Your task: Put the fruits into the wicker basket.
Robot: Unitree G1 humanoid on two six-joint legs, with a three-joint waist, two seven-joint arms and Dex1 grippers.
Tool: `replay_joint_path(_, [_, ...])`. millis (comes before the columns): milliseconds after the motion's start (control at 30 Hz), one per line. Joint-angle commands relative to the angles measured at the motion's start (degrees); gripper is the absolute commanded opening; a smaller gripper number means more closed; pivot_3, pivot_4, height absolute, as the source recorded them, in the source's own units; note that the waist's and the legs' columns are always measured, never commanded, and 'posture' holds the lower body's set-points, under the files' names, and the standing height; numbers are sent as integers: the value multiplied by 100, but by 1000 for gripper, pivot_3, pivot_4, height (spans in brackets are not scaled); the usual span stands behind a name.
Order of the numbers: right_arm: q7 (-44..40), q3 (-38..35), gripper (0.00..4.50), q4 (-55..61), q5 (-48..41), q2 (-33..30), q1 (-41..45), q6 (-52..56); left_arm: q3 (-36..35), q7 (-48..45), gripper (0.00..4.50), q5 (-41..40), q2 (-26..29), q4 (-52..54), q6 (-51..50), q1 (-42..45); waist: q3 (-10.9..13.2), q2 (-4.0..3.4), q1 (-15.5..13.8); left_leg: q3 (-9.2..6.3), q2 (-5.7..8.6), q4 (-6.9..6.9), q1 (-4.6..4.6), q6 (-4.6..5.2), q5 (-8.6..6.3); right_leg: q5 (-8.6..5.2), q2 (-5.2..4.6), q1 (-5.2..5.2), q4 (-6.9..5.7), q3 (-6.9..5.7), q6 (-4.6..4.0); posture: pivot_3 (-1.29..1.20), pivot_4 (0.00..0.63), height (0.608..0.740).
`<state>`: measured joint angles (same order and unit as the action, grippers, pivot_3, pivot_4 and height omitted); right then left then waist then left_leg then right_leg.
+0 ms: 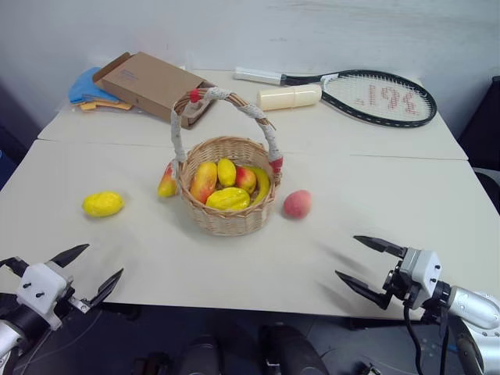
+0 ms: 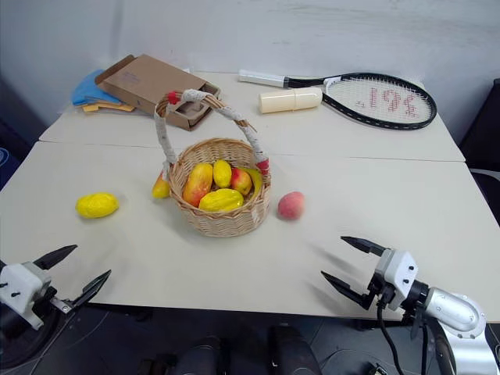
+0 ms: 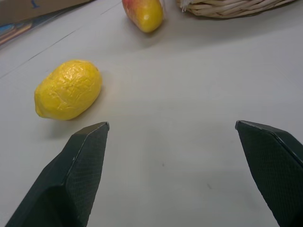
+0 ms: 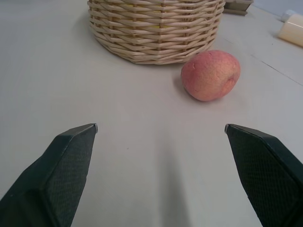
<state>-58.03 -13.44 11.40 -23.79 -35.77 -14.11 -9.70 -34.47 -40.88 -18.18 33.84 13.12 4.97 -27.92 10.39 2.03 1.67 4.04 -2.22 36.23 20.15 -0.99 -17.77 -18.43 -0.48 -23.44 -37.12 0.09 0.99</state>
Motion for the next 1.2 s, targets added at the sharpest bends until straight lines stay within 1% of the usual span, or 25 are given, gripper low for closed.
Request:
replay_joint_path(33, [-45,11,4462,182,38,-51,9,-175,-34,65,4500,-40,-35,126,103,65,0,0,0,0,0,0,0,0,0,0,0,0,0,0,0,0,150,740])
replay_joint_path(167, [-158,288,4462,77,-42,165,288,-333,-128,108,4500,-169,-111,136,58,102,-1,2,10,1,0,2,0,0,0,0,1,0,-5,0,0,0,150,740])
replay_joint_path(267, [284,557,4462,368,-270,522,851,141,-378,153,4500,-466,-203,-90,-156,88,-1,4,48,6,0,7,0,0,0,-1,1,-1,-21,4,-2,0,150,740])
replay_joint_path(367, [340,913,4462,999,-971,734,1373,804,-893,206,4500,-1201,-303,-489,-578,126,2,-2,80,5,0,14,-2,-2,1,-3,1,-5,-35,4,-5,0,150,740])
replay_joint_path(433, [471,1072,4462,1394,-1333,865,1752,1116,-1430,542,4500,-1786,-423,-751,-947,204,2,-1,88,0,-3,15,-4,-3,2,-5,2,-10,-40,-2,-9,0,150,740])
replay_joint_path(567, [741,1187,4462,1754,-1481,1050,2173,1336,-2020,931,4500,-2346,-577,-973,-1549,44,-7,14,85,-13,-3,25,-4,-6,0,-6,-1,-23,-39,-13,-8,0,150,740])
replay_joint_path(667, [549,1283,4462,1810,-1455,996,2275,1331,-2223,1165,4500,-2690,-712,-798,-2030,-158,-20,34,63,-13,2,26,-2,-4,-3,-6,-15,-16,-28,-15,-3,0,150,740])
replay_joint_path(733, [472,1324,4462,1818,-1420,957,2303,1325,-2294,1237,4500,-2957,-704,-634,-2298,-178,-28,48,10,-14,5,27,-2,-1,-4,-7,-22,-16,-25,-17,-2,0,150,740])
replay_joint_path(800, [555,1305,4462,1806,-1327,982,2363,1295,-2223,1173,4500,-3113,-329,-325,-2680,-135,-35,61,-15,-19,4,33,-2,0,-4,-7,-24,-13,-27,-25,-3,0,150,740])
replay_joint_path(867, [632,1279,4462,1789,-1171,993,2436,1225,-2073,1007,4500,-2889,183,-186,-2806,-44,-37,63,-21,-21,-5,36,0,-2,0,-9,-29,-10,-30,-44,-9,0,150,740])
replay_joint_path(933, [762,1240,4462,1739,-1026,996,2545,1231,-1743,807,4500,-2810,1178,-417,-3110,671,-38,65,-52,-20,-19,36,-2,-8,6,-13,-30,-4,-32,-62,-26,0,150,740])
replay_joint_path(967, [796,1236,4462,1712,-981,997,2586,1237,-1625,742,4500,-2813,1488,-543,-3236,943,-39,66,-77,-21,-28,36,-1,-21,16,-17,-36,-1,-35,-79,-35,0,150,740])
replay_joint_path(1033, [817,1255,4462,1631,-924,984,2696,1280,-953,149,4500,-2478,2230,-1238,-3166,1694,-39,60,-80,-10,-43,35,5,-30,26,-17,-44,-1,-36,-101,-54,0,150,740])
replay_joint_path(1067, [826,1269,4462,1596,-904,990,2743,1296,-705,-83,4500,-2346,2451,-1521,-3133,1967,-40,59,-65,-6,-42,33,4,-30,26,-20,-50,-2,-37,-106,-59,0,150,740])
replay_joint_path(1100, [829,1286,4462,1554,-881,996,2806,1308,-214,-475,4500,-2031,2773,-2065,-2927,2430,-41,58,-20,-1,-39,25,5,-30,26,-20,-55,-3,-36,-106,-60,0,150,740])
replay_joint_path(1133, [830,1299,4462,1525,-862,1005,2850,1314,113,-745,4500,-1805,2959,-2460,-2773,2760,-34,39,17,3,-35,14,5,-30,26,-21,-63,-4,-33,-108,-61,0,150,740])
replay_joint_path(1200, [812,1331,4462,1449,-823,1014,2953,1315,1114,-1338,4500,-1011,3269,-3713,-2204,3840,-24,23,77,20,-28,-13,11,-29,27,-25,-68,-26,-34,-103,-60,0,150,740])
